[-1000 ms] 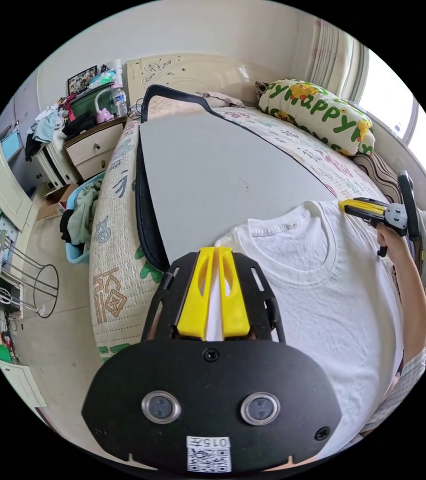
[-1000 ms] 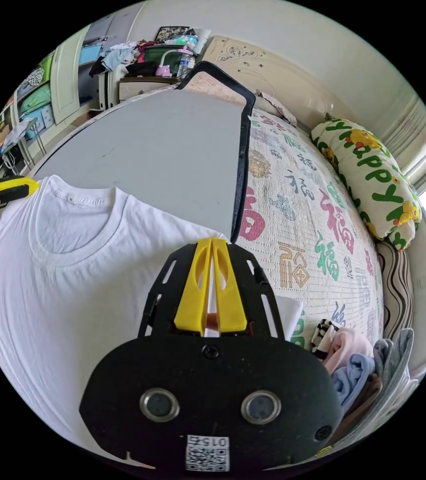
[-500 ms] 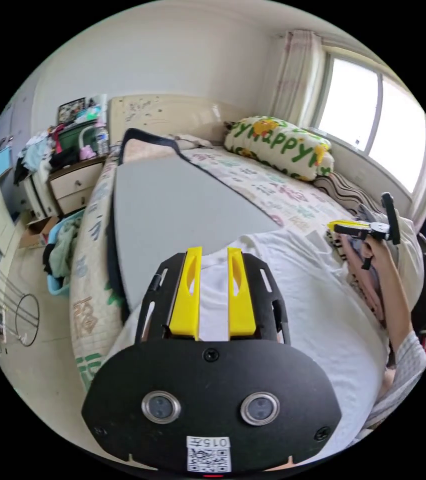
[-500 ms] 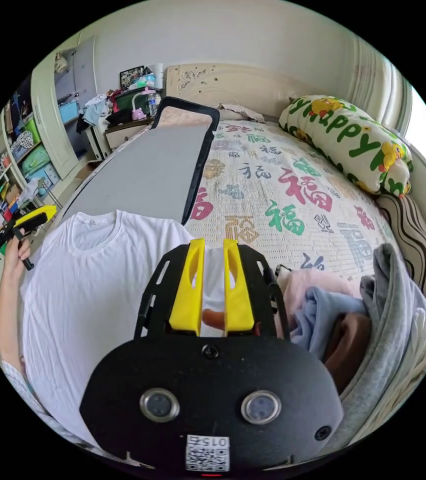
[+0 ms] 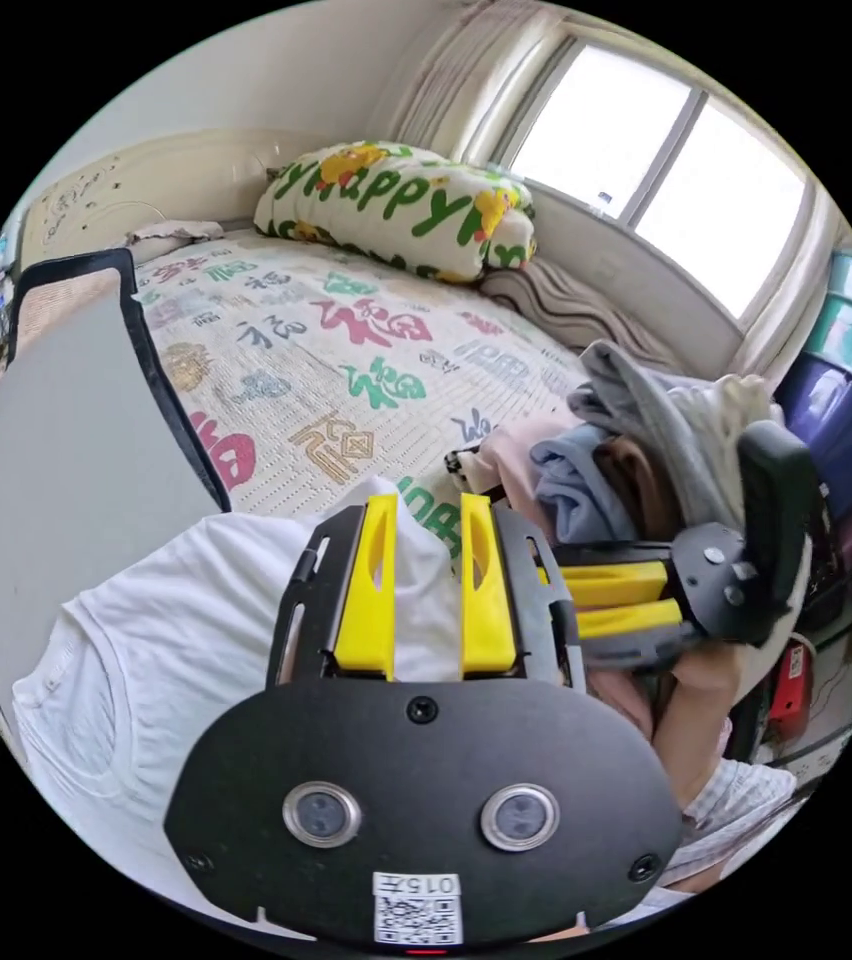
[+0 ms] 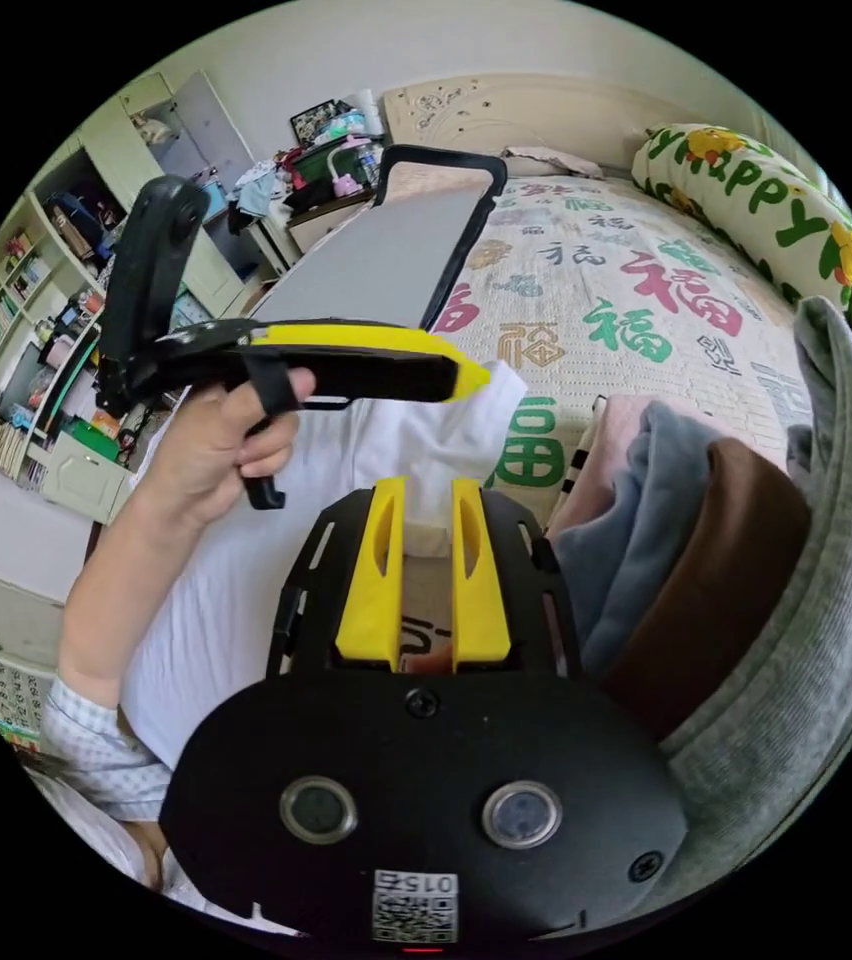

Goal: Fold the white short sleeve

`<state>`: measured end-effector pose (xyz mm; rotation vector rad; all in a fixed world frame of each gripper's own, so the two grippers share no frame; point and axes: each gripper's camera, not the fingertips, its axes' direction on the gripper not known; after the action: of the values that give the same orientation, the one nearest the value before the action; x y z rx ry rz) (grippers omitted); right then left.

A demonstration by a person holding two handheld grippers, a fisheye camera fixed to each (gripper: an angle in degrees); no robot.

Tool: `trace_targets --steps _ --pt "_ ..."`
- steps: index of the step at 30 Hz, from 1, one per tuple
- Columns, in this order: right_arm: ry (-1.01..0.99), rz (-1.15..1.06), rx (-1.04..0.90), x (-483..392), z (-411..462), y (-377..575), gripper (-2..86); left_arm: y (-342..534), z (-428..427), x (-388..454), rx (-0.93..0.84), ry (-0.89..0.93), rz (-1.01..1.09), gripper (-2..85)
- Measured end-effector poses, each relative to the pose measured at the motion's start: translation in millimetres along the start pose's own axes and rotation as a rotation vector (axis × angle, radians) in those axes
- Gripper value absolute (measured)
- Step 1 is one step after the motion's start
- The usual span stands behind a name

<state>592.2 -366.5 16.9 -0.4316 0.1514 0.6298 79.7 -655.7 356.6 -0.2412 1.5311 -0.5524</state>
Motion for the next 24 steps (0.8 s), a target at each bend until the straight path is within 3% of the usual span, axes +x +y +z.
trace_targets --steps 6,9,11,15,17,20,22,24 --pt "0.057 -0.054 -0.144 -4 25 7 6.5 -12 54 -3 -0.176 -0.121 -0.027 9.0" --pt "0.081 -0.07 -0.15 -9 24 15 4.8 -4 59 -10 -0.153 -0.149 -0.056 5.7" --pt "0.094 -0.081 -0.154 -13 23 21 2.3 0 57 -15 -0.127 -0.119 -0.059 1.6" --pt "0.194 -0.087 -0.14 -27 16 37 0.5 13 28 -14 0.119 0.054 -0.017 0.3" --pt "0.227 -0.087 -0.119 -33 10 45 0.4 16 25 -19 0.161 0.116 -0.039 0.0" --pt "0.254 -0.089 -0.127 -41 9 59 0.7 17 42 -27 0.071 0.198 -0.046 0.6" --pt "0.281 -0.09 -0.191 -42 24 69 1.5 18 69 -31 -0.09 0.219 -0.054 4.3" --pt "0.338 -0.096 -0.266 -44 42 75 2.7 22 67 -29 -0.072 0.218 -0.039 9.0"
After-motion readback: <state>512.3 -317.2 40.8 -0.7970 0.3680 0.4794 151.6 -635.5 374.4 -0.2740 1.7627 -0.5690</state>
